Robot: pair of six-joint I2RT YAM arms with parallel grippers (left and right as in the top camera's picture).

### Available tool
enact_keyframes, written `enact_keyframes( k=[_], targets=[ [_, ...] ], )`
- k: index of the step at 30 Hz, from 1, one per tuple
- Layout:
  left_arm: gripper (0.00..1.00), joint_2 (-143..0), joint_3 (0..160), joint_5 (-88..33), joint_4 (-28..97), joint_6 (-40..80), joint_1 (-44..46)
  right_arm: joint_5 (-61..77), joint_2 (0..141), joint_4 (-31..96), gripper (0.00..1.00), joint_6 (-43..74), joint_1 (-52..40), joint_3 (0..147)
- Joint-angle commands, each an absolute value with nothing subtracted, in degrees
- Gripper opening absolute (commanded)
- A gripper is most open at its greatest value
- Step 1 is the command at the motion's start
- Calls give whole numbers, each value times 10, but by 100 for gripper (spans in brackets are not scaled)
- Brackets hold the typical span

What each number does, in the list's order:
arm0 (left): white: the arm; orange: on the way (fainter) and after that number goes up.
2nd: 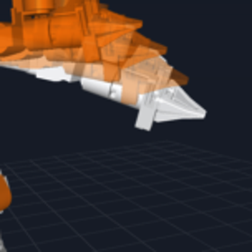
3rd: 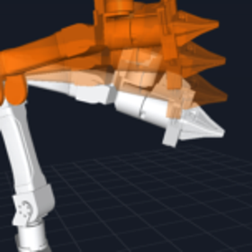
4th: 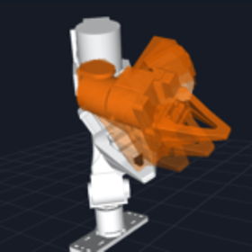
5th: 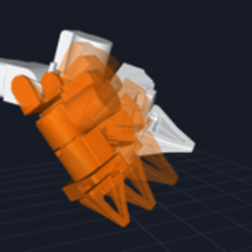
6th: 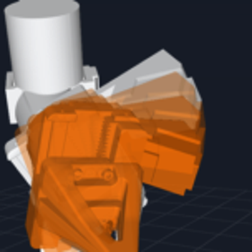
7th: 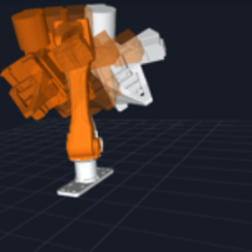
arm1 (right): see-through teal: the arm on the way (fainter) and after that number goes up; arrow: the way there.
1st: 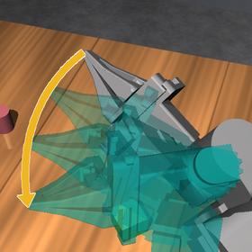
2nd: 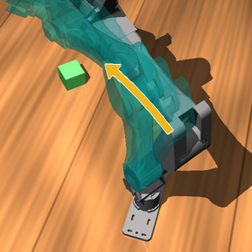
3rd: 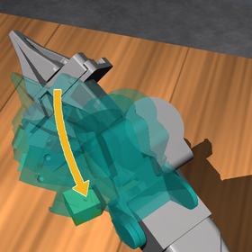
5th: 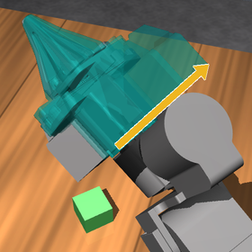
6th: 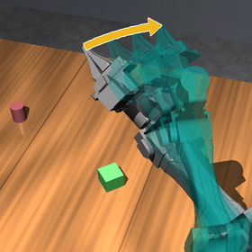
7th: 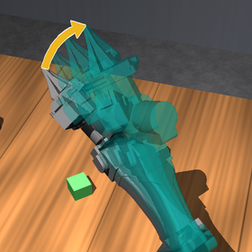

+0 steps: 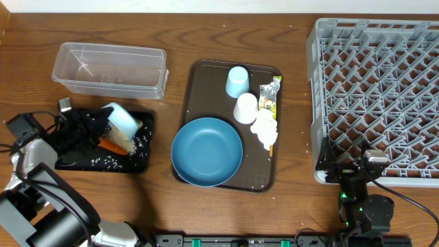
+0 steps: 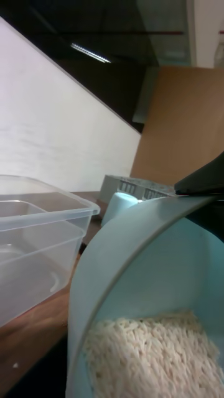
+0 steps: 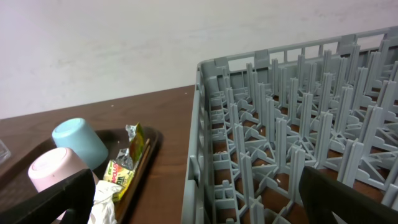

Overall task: Sort waste into correct bins and load items into the dishwasher rack
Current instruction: 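Carry the bowl left and tip the rice onto the black tray, then hold the light-blue bowl inverted over the black tray, shaking out rice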

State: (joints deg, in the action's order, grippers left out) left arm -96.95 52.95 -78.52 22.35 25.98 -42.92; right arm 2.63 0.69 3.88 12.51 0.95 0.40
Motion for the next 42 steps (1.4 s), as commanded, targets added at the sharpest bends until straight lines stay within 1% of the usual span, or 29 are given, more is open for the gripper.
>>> enact_keyframes(
  k=[1,3,7,11,13,16,19,24,28,30,33,36,39,42],
  targets=[
    [6,-969,528,-821,222,276,-454,28,3,41,99,119,18,3],
    [6,-969,528,-822,222,288,-469,28,3,41,99,119,18,3],
    [6,-969,528,-862,222,292,-486,28,3,41,99,119,18,3],
    [6,-969,527,-870,233,292,-486,28,3,41,99,119,18,3],
    [6,-970,527,-855,230,293,-486,28,3,41,99,119,18,3],
    [6,-970,527,-857,255,299,-486,28,3,41,99,119,18,3],
    [6,-970,527,-820,249,300,-486,28,3,41,99,119,18,3],
    [6,-970,527,-837,253,301,-486,28,3,41,99,119,18,3],
    [6,-970,527,-891,254,301,-484,28,3,41,99,119,18,3],
    [6,-971,527,-875,248,301,-486,28,3,41,99,119,18,3],
    [6,-970,527,-901,250,303,-485,28,3,41,99,119,18,3],
    [6,-971,527,-867,237,302,-486,28,3,41,99,119,18,3],
    [6,-971,527,-891,240,307,-486,28,3,41,99,119,18,3],
    [6,-971,527,-882,226,318,-487,28,3,41,99,119,18,3]
  ],
)
